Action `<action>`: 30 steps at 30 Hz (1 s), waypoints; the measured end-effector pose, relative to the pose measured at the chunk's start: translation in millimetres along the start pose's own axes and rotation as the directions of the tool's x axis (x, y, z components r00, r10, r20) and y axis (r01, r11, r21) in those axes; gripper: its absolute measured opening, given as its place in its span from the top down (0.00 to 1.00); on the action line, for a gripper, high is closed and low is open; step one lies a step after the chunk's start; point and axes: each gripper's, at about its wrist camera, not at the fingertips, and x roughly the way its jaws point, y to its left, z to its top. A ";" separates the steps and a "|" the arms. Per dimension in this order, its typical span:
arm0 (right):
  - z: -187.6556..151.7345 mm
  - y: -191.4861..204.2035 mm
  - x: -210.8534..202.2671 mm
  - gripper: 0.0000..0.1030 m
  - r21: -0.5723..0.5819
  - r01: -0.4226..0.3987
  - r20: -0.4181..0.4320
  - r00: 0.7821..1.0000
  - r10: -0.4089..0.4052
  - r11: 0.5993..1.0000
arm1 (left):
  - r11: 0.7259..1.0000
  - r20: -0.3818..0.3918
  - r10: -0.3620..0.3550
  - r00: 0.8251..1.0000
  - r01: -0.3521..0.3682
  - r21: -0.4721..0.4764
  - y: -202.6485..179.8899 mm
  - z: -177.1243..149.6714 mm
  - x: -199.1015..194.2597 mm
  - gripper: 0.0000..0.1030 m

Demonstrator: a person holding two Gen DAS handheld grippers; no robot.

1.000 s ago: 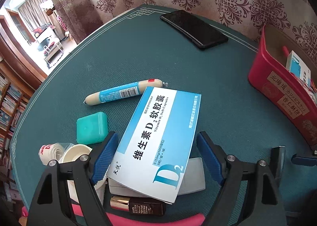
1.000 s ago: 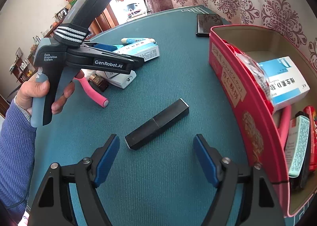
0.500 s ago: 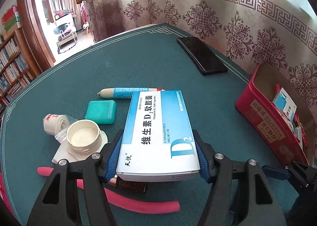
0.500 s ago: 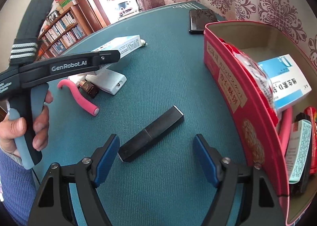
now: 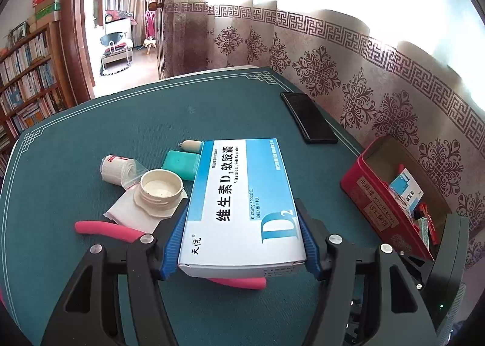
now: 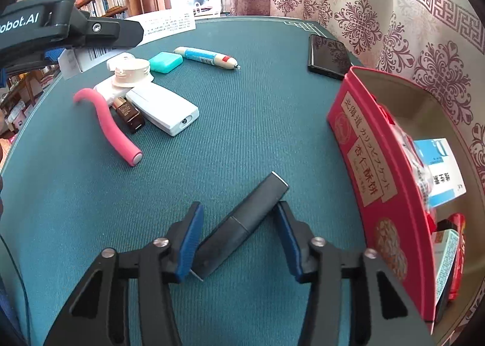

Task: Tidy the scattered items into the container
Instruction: 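Grasp the black case with the right tool, then carry the vitamin D box and black case into the red tin and release both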

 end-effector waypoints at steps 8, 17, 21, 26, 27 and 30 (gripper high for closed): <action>-9.9 -19.0 -9.0 0.79 0.077 -0.091 0.006 0.996 0.091 0.993 | 1.000 0.006 -0.003 1.000 0.003 -0.004 -4.8 -5.4 -0.1 0.35; -5.0 -24.8 -53.9 0.79 0.099 -0.126 0.126 0.986 0.113 0.987 | 1.000 0.029 -0.009 1.000 0.008 0.015 -15.9 -1.5 -11.7 0.35; 0.3 -35.9 -82.2 0.79 0.107 -0.091 0.205 0.977 0.067 0.990 | 0.999 0.040 -0.021 0.999 0.019 0.041 -28.4 0.4 -17.9 0.35; 0.0 -64.5 -107.7 0.79 0.161 -0.051 0.265 0.964 0.006 0.986 | 0.996 0.047 -0.055 0.997 0.052 0.078 -49.9 2.7 -23.4 0.35; -1.4 -71.9 -110.9 0.79 0.177 -0.044 0.270 0.963 -0.005 0.983 | 0.994 0.047 -0.066 0.997 0.062 0.085 -55.1 3.4 -23.8 0.35; -7.4 -93.1 -119.2 0.79 0.223 -0.015 0.279 0.959 -0.049 0.975 | 0.989 0.046 -0.095 0.994 0.089 0.116 -73.5 6.3 -24.1 0.35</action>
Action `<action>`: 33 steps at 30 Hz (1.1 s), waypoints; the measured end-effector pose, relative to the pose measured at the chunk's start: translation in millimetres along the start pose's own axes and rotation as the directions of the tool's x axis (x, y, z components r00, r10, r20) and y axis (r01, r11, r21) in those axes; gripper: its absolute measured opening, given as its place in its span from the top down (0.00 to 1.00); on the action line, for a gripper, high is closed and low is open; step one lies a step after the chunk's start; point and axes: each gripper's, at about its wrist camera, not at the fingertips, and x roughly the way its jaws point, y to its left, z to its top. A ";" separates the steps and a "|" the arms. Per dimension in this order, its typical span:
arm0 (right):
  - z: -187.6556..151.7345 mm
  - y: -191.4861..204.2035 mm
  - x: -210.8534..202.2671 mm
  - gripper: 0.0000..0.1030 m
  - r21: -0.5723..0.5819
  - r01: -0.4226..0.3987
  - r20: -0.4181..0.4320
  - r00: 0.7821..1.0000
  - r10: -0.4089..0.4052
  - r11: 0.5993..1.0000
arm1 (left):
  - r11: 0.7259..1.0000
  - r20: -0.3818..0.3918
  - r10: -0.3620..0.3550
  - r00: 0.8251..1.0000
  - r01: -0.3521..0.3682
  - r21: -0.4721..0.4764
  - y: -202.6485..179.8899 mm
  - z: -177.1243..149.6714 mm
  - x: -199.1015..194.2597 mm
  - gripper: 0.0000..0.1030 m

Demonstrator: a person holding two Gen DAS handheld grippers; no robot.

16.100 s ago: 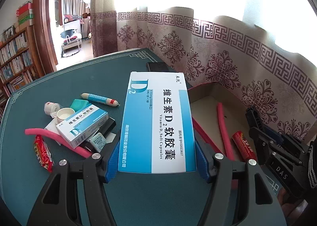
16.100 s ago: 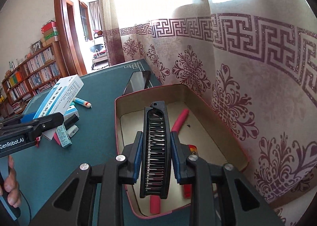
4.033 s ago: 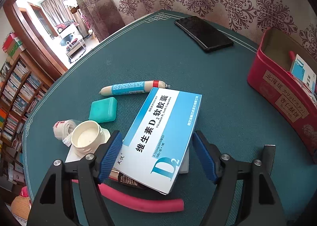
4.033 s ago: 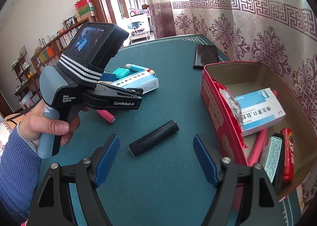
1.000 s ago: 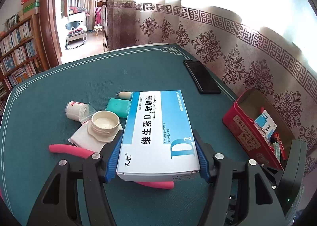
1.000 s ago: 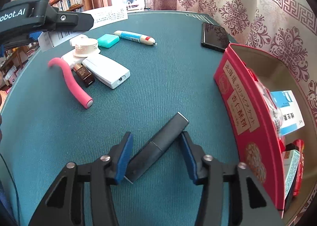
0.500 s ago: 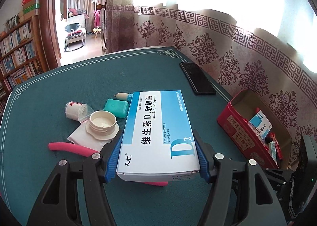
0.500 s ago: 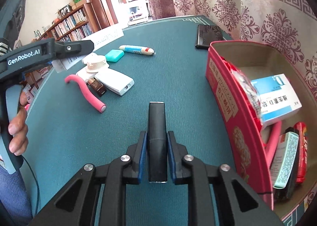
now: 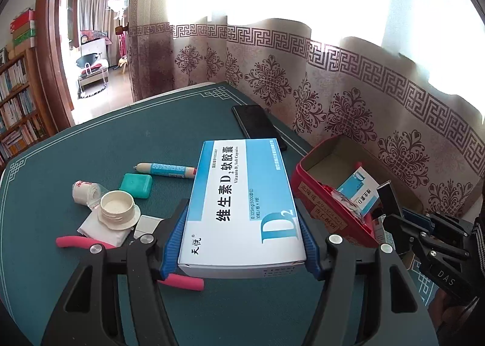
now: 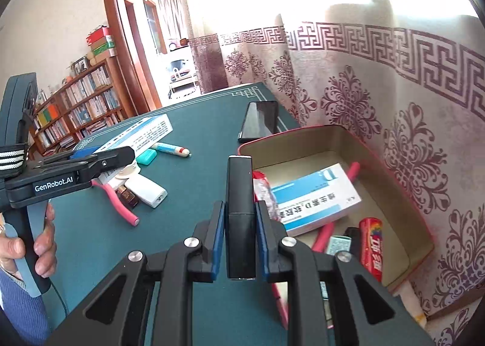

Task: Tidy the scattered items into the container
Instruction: 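Carry the vitamin D box and black case into the red tin and release both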

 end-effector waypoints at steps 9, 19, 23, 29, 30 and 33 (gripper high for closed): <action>-6.1 -49.3 -9.3 0.79 0.049 0.113 -0.006 0.994 -0.113 0.992 | 0.994 0.000 -0.075 0.997 0.075 0.083 -57.7 19.4 14.3 0.35; -14.2 -67.5 -5.3 0.79 0.054 0.148 -0.018 0.989 -0.148 0.987 | 0.983 -0.024 -0.130 0.991 0.132 0.128 -107.1 38.2 45.0 0.35; -12.4 -72.8 -5.8 0.79 0.066 0.146 -0.014 0.989 -0.145 0.987 | 0.982 -0.030 -0.137 0.990 0.140 0.127 -120.3 44.0 56.0 0.35; -13.3 -76.7 2.4 0.77 0.088 0.121 -0.047 0.992 -0.117 0.989 | 0.984 -0.091 -0.116 0.989 0.127 0.123 -136.5 45.7 88.3 0.34; -13.7 -76.6 3.4 0.75 0.091 0.117 -0.052 0.992 -0.113 0.989 | 0.985 -0.114 -0.109 0.987 0.123 0.125 -139.1 44.3 93.8 0.34; -14.9 -75.0 4.5 0.55 0.089 0.123 -0.057 0.991 -0.118 0.988 | 0.985 -0.144 -0.122 0.982 0.138 0.107 -139.1 39.1 99.4 0.34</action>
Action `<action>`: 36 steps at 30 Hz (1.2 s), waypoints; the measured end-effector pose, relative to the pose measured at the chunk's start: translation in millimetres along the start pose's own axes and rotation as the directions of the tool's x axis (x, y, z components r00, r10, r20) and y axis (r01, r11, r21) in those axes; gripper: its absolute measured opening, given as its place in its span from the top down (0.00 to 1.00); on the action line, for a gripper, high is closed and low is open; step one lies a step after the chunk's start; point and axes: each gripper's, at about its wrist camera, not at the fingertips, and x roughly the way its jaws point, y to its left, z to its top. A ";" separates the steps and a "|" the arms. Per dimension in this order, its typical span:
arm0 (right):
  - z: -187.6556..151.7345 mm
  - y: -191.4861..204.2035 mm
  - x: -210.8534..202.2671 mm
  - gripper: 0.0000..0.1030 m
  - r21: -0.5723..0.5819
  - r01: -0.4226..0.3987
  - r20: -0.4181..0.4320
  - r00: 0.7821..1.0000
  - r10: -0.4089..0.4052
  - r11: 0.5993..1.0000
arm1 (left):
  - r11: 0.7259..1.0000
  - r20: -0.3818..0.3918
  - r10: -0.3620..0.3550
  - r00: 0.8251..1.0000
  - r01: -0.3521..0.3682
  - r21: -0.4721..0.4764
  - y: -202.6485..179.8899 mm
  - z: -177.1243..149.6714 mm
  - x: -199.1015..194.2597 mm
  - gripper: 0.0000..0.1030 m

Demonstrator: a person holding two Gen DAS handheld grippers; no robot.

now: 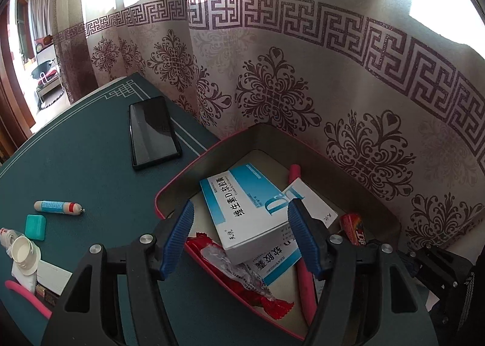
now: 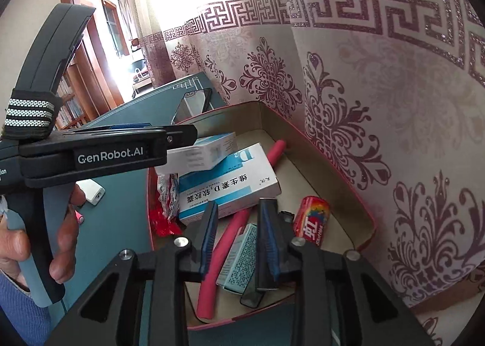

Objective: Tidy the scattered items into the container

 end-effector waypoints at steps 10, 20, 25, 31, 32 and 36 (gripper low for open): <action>4.0 15.3 -6.5 0.21 -0.021 0.003 0.052 0.999 -0.002 1.000 | 0.995 0.040 0.014 0.999 -0.010 -0.104 38.5 -12.9 -24.5 0.27; 4.1 59.0 -2.2 0.21 -0.091 -0.071 0.049 0.996 0.075 0.993 | 0.971 0.018 0.100 0.995 -0.093 -0.220 89.7 -41.9 -47.0 0.26; -0.2 84.2 2.2 0.21 -0.118 -0.122 0.028 0.992 0.126 0.985 | 0.941 -0.009 0.166 0.986 -0.161 -0.299 123.7 -63.1 -58.7 0.26; -13.4 117.2 15.2 0.21 -0.154 -0.190 -0.029 0.982 0.188 0.970 | 0.845 -0.067 0.248 0.966 -0.250 -0.473 176.2 -105.6 -70.1 0.26; -16.0 122.5 17.5 0.21 -0.162 -0.199 -0.038 0.980 0.195 0.967 | 0.822 -0.085 0.275 0.958 -0.280 -0.497 184.1 -112.7 -71.5 0.26; -23.8 139.6 24.9 0.21 -0.184 -0.227 -0.070 0.973 0.218 0.956 | 0.757 -0.136 0.296 0.945 -0.319 -0.570 211.1 -135.3 -73.1 0.26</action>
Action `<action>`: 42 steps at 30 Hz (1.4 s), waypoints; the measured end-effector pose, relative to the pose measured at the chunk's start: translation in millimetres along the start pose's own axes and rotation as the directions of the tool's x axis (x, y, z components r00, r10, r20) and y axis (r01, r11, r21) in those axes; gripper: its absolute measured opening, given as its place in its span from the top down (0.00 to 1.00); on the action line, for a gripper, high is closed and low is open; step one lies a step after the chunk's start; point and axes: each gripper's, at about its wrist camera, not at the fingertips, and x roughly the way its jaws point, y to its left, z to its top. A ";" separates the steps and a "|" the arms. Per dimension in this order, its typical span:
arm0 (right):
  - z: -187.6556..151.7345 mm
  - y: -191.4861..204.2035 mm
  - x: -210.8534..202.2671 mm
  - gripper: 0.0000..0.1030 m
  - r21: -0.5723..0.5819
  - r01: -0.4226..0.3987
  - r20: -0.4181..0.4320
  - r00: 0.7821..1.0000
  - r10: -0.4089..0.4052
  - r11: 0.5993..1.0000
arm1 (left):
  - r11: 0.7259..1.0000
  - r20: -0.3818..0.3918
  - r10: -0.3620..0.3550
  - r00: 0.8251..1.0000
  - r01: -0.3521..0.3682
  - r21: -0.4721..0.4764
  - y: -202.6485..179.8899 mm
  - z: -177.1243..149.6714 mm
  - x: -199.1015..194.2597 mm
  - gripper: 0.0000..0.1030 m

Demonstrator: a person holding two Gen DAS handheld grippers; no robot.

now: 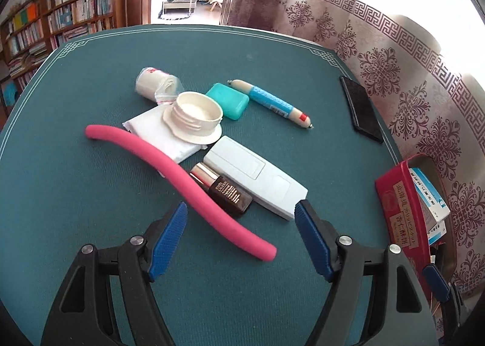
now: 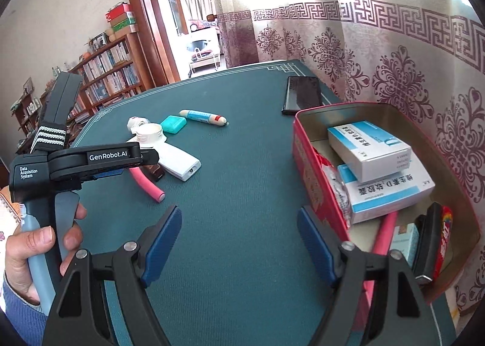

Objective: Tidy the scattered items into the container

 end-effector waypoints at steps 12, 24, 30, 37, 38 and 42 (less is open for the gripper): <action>-5.3 11.4 18.8 0.21 -0.009 -0.030 -0.056 0.998 0.029 1.000 | 0.997 -0.072 0.060 0.996 -0.063 -0.036 15.5 -0.4 28.1 0.23; -7.2 16.0 26.0 0.21 -0.017 -0.046 -0.077 0.996 0.045 0.999 | 0.992 -0.068 0.119 0.991 -0.115 0.061 11.5 -13.1 20.8 0.22; -9.7 14.5 27.6 0.21 -0.012 -0.050 -0.087 0.995 0.048 0.999 | 0.981 -0.085 0.186 0.979 -0.181 0.066 29.6 -20.2 11.8 0.18; -12.3 20.2 30.4 0.21 -0.025 -0.065 -0.098 0.993 0.062 0.998 | 0.983 -0.097 0.180 0.979 -0.181 -0.011 66.5 -28.0 -10.7 0.18; -12.6 21.2 30.7 0.21 -0.029 -0.066 -0.100 0.993 0.063 0.997 | 0.982 -0.095 0.186 0.978 -0.189 -0.027 73.2 -28.6 -14.2 0.18; -13.3 24.6 32.9 0.21 -0.038 -0.073 -0.109 0.992 0.069 0.997 | 0.969 -0.087 0.212 0.973 -0.221 -0.112 103.9 -27.8 -25.2 0.18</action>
